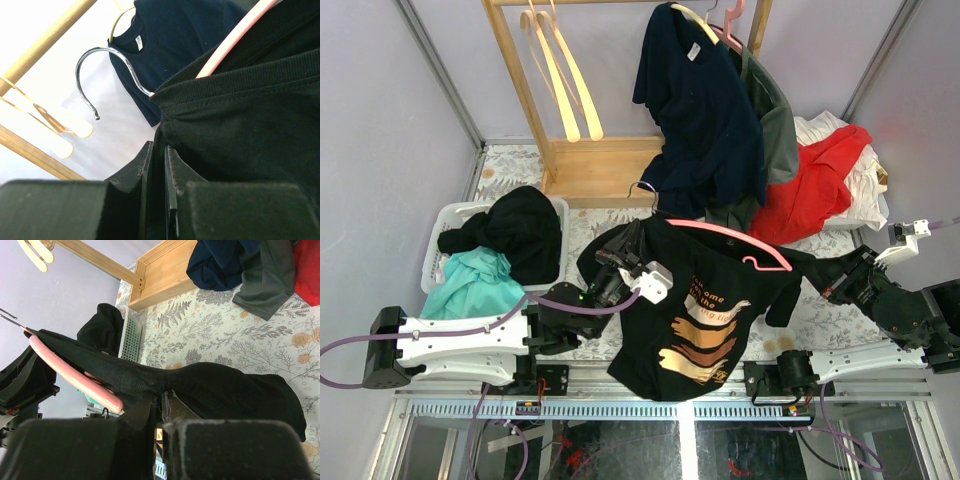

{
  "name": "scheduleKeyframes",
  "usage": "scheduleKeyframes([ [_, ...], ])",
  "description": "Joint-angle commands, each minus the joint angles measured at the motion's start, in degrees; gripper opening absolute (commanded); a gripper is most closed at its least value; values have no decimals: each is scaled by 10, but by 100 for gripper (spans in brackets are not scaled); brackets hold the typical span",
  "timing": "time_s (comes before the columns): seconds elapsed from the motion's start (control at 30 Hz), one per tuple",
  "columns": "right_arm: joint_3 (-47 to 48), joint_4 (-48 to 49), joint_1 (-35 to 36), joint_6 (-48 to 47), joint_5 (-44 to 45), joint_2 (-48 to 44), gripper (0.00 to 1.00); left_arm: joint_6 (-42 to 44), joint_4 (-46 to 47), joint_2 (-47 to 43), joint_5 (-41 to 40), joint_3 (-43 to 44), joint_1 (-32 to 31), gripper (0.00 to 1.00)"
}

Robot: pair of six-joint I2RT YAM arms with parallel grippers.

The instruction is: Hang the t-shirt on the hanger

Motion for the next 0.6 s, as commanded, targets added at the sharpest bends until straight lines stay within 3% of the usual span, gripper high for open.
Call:
scheduleKeyframes([
  [0.0,17,-28,230,17,74,-2,0,10,139,-23,-70,22,25,0],
  [0.23,20,-20,230,12,71,5,0,-22,156,-13,-43,34,37,0],
  [0.47,19,3,230,-5,73,10,0,40,274,44,-43,35,37,0],
  [0.57,21,7,230,-8,72,11,0,58,283,64,-38,38,38,0],
])
